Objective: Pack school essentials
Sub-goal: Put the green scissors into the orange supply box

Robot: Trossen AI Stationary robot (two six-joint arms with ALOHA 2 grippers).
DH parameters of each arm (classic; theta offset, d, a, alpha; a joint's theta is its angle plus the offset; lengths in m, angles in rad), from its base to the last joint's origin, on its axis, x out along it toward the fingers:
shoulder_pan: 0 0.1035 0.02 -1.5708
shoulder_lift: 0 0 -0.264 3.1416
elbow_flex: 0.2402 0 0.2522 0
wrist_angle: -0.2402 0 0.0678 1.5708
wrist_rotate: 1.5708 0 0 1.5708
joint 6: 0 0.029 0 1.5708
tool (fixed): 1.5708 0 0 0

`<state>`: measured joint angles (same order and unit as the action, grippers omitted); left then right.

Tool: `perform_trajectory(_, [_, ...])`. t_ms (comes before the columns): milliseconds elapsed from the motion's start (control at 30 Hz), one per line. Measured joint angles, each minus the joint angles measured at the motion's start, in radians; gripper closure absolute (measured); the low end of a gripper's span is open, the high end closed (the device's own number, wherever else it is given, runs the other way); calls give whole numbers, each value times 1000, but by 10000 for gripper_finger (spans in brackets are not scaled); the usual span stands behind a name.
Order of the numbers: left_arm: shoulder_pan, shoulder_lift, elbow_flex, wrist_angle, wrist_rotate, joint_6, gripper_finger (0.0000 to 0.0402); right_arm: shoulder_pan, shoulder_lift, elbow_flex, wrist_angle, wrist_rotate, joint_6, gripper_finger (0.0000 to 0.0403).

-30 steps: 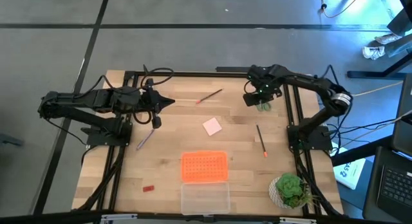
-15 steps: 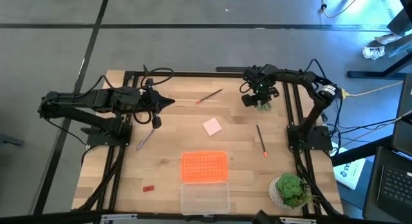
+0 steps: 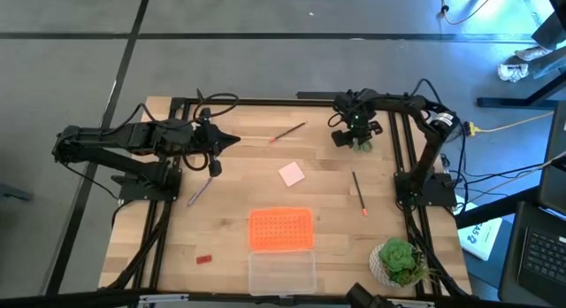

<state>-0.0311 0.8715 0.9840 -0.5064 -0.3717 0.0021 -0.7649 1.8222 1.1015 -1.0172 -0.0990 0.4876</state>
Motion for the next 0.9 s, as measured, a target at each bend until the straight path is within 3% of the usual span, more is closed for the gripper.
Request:
perform_trajectory(300, [0,0,0,1,0,0,401,-10,56,0,8,-5,-53,228])
perform_trajectory(500, [0,0,0,2,0,0,401,-11,65,2,11,-63,-151,228])
perform_trajectory(900, [0,0,0,2,0,0,401,44,65,0,15,-74,-235,228])
